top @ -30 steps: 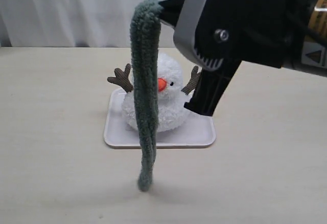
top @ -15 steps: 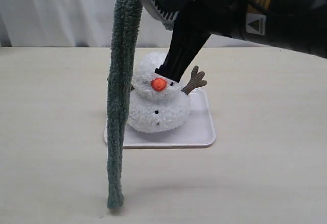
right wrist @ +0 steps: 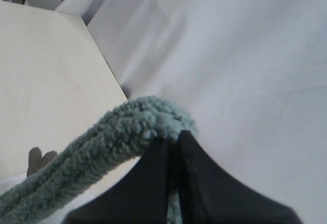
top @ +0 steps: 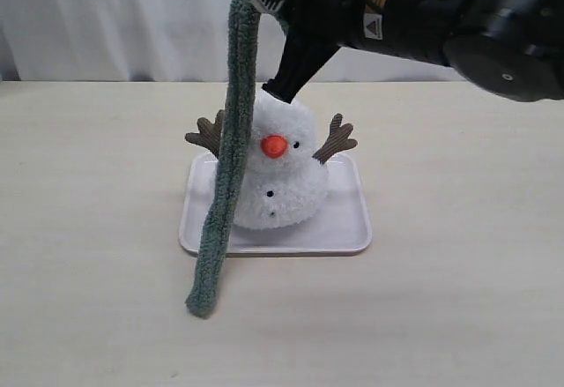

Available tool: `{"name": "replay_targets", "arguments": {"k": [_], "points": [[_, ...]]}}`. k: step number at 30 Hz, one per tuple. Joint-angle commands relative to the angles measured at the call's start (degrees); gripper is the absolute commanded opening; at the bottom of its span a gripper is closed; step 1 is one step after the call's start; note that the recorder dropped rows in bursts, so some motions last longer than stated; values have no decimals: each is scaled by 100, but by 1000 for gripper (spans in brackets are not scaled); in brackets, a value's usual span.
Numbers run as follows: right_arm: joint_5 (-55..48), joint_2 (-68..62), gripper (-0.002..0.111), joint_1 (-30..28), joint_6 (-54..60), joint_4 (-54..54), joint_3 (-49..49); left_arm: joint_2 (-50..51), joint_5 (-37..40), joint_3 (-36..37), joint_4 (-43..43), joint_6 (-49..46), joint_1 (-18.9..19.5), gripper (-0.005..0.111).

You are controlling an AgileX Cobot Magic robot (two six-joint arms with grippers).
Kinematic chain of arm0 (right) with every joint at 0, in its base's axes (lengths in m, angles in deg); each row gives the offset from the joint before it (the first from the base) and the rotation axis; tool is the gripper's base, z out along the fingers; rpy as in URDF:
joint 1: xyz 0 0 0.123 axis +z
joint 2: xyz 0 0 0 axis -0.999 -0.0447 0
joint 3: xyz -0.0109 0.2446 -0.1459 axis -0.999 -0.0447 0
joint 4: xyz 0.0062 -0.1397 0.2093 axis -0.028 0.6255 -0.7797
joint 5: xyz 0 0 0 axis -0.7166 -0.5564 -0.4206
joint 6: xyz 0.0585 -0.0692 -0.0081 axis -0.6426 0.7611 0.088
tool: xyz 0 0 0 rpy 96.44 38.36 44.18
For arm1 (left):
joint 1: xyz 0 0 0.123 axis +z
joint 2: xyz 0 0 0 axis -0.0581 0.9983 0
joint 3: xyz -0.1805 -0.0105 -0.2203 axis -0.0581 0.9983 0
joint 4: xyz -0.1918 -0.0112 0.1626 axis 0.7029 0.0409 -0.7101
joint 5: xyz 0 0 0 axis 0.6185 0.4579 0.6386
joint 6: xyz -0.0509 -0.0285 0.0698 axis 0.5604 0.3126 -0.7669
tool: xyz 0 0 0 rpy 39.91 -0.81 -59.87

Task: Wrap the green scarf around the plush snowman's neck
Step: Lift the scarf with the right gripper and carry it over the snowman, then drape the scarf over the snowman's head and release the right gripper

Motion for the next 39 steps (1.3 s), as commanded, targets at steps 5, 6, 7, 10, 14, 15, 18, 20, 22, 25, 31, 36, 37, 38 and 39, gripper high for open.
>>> {"name": "replay_targets", "arguments": {"k": [5, 6, 7, 10, 14, 15, 18, 20, 22, 25, 31, 36, 37, 38, 39], "points": [[703, -578, 4, -54, -4, -265, 729, -12, -67, 19, 3, -23, 22, 0], [594, -618, 4, -66, -4, -265, 810, -12, -67, 19, 3, -23, 22, 0], [400, -685, 4, -66, 4, -265, 916, -12, -67, 19, 3, -23, 22, 0], [-242, -889, 4, -158, 4, -265, 1191, -12, -67, 19, 3, -23, 22, 0], [-878, -1128, 4, -352, -32, -265, 1436, -12, -67, 19, 3, -23, 22, 0], [-935, -1169, 4, -393, -32, -265, 1447, -12, -67, 19, 3, -23, 22, 0], [-1034, -1275, 4, -530, -58, -265, 1447, -12, -67, 19, 3, -23, 22, 0], [-1253, -1340, 4, -615, -111, -265, 1447, -12, -67, 19, 3, -23, 22, 0], [-1652, -1435, 4, -697, -228, -243, 1447, -12, -67, 19, 3, -23, 22, 0], [-2333, -1554, 4, -727, -377, -242, 1447, -12, -67, 19, 3, -23, 22, 0], [-3374, -1606, 4, -703, -377, -812, 1462, -12, -67, 19, 3, -23, 22, 0], [-4163, -1606, 4, -703, -377, -1788, 1640, -12, -67, 19, 3, -23, 22, 0], [-4318, -1606, 4, -703, -327, -1981, 1651, -12, -67, 19, 3, -23, 22, 0], [-4433, -1606, 4, -703, -307, -2103, 1651, -12, -67, 19, 3, -23, 22, 0], [-4568, -1606, 4, -703, -295, -2190, 1651, -12, -67, 19, 3, -23, 22, 0]]}}
